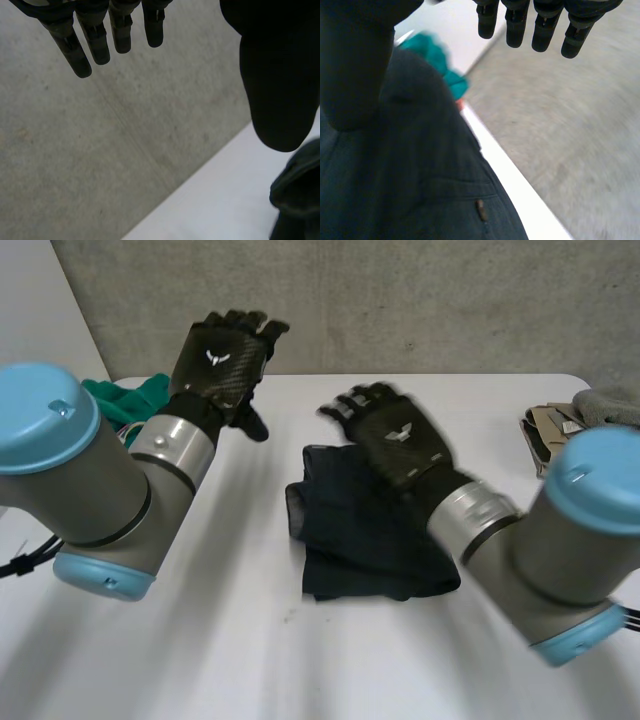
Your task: Fold the laundry.
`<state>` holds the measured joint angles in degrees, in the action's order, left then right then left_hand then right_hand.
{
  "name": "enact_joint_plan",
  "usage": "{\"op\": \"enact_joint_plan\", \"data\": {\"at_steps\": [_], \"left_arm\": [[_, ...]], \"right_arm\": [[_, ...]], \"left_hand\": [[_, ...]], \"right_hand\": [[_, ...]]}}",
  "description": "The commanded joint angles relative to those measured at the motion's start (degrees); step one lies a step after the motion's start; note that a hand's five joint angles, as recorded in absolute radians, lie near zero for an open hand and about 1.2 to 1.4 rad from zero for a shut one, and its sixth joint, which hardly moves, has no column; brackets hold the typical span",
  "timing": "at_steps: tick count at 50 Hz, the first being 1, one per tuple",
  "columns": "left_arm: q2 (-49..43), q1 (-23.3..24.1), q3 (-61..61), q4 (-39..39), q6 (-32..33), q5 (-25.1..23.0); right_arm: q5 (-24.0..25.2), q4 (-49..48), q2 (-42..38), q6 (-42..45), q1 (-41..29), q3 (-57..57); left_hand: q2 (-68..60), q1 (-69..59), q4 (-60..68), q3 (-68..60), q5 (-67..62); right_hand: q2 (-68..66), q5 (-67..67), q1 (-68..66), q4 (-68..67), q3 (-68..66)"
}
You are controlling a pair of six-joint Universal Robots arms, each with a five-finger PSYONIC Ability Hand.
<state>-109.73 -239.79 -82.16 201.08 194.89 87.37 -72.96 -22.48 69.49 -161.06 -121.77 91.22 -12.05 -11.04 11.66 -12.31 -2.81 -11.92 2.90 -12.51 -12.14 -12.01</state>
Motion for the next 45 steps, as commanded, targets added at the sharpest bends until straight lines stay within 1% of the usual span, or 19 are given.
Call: {"op": "enact_joint_plan", "data": {"at_steps": [1, 3, 7, 8, 10, 11, 13, 14, 18, 25, 27, 30, 31, 34, 39, 41, 43, 44, 45], "left_arm": [[-1.36, 3.80, 5.60, -0.69, -7.59, 0.52], [-2.67, 4.85, 6.31, -0.95, -8.21, 0.43], [-7.06, 9.42, 8.94, -2.80, -8.48, 0.60], [-8.81, 10.73, 9.99, -4.11, -8.56, 0.95], [-10.49, 11.53, 10.97, -5.43, -8.57, 1.83], [-12.33, 12.15, 11.84, -7.00, -8.48, 3.23], [-14.36, 12.33, 12.90, -8.59, -8.48, 5.17], [-16.46, 12.42, 13.77, -10.34, -8.39, 7.44], [-20.77, 12.50, 14.75, -14.56, -7.86, 11.67], [-25.96, 12.33, 15.01, -19.58, -6.63, 12.82], [-26.06, 12.15, 14.93, -20.46, -6.46, 12.65], [-25.79, 11.89, 15.10, -21.87, -6.19, 12.38], [-25.44, 11.80, 15.19, -22.13, -6.19, 12.38], [-24.39, 11.63, 15.63, -22.49, -6.19, 12.12], [-19.38, 10.92, 16.77, -22.49, -6.28, 11.68], [-17.28, 10.49, 17.21, -22.31, -6.28, 9.93], [-15.87, 10.05, 17.65, -22.23, -6.28, 8.00], [-14.30, 9.35, 17.91, -21.96, -6.37, 5.55], [-13.58, 8.99, 18.00, -21.96, -6.37, 4.22]], "right_arm": [[-1.48, 12.71, 3.73, -12.88, 9.52, -1.22], [-2.27, 16.67, 3.38, -12.17, 10.50, -3.24], [-2.01, 20.20, -0.05, -11.99, 10.85, -6.84], [-1.92, 20.63, -0.84, -12.00, 10.85, -7.46], [-1.75, 21.86, -2.77, -11.91, 10.94, -9.21], [-1.57, 22.39, -3.30, -11.91, 11.02, -9.83], [-1.31, 23.53, -4.96, -12.00, 11.11, -11.41], [-0.70, 24.06, -6.02, -12.00, 11.03, -11.85], [0.63, 25.47, -11.21, -11.03, 10.50, -13.70], [-0.51, 25.91, -18.51, -1.72, 10.50, -15.55], [-2.26, 26.35, -19.56, 1.78, 10.41, -16.08], [-4.90, 26.79, -19.30, 4.96, 10.23, -16.08], [-6.56, 26.70, -18.69, 6.01, 10.32, -16.08], [-8.51, 26.00, -15.89, 7.33, 10.41, -15.55], [-8.51, 24.42, -9.91, 7.60, 10.24, -13.27], [-8.51, 23.72, -8.32, 7.69, 10.15, -11.69], [-8.51, 21.79, -4.90, 7.69, 9.53, -8.53], [-8.60, 20.91, -3.41, 7.69, 9.10, -7.21], [-8.60, 18.90, -0.61, 7.78, 8.05, -4.16]], "left_hand": [[-0.52, -1.53, 0.91, -0.26, 0.24], [-0.69, -1.69, 1.07, -0.43, 0.07], [-1.03, -2.03, 1.41, -0.77, -0.26], [-1.53, -2.53, 1.91, -1.27, -0.76], [-3.54, -4.54, 3.92, -3.28, -2.77], [-5.71, -6.72, 6.10, -5.46, -4.95], [-5.90, -6.91, 6.29, -5.65, -5.14], [-5.90, -6.91, 6.29, -5.65, -5.14], [-5.40, -6.41, 5.79, -5.14, -4.64], [-4.56, -5.57, 4.94, -4.30, -3.80], [-4.72, -5.73, 5.11, -4.47, -3.96], [-5.06, -6.07, 5.45, -4.81, -4.30], [-5.06, -6.07, 5.45, -4.81, -4.30], [-5.40, -6.41, 5.78, -5.14, -4.64], [-4.73, -5.73, 5.11, -4.47, -3.96], [-4.22, -5.23, 4.61, -3.97, -3.46], [-4.22, -5.23, 4.61, -3.97, -3.46], [-4.05, -5.06, 4.44, -3.80, -3.29], [-4.05, -5.06, 4.44, -3.80, -3.29]], "right_hand": [[1.92, -2.90, 2.51, 2.14, 2.01], [1.92, -2.90, 2.51, 2.14, 2.01], [1.92, -2.90, 2.51, 2.14, 2.01], [1.92, -2.90, 2.51, 2.14, 2.01], [1.92, -2.90, 2.51, 2.14, 2.01], [1.92, -2.90, 2.51, 2.14, 2.01], [1.92, -2.90, 2.51, 2.14, 2.01], [1.92, -2.90, 2.51, 2.14, 2.01], [1.92, -2.90, 2.51, 2.14, 2.01], [1.92, -2.90, 2.51, 2.14, 2.01], [1.92, -2.90, 2.51, 2.14, 2.01], [1.92, -2.90, 2.51, 2.14, 2.01], [1.92, -2.90, 2.51, 2.14, 2.01], [1.92, -2.90, 2.51, 2.14, 2.01], [1.92, -2.90, 2.51, 2.14, 2.01], [1.92, -2.90, 2.51, 2.14, 2.01], [1.92, -2.90, 2.51, 2.14, 2.01], [1.92, -2.90, 2.51, 2.14, 2.01], [1.92, -2.90, 2.51, 2.14, 2.01]]}}
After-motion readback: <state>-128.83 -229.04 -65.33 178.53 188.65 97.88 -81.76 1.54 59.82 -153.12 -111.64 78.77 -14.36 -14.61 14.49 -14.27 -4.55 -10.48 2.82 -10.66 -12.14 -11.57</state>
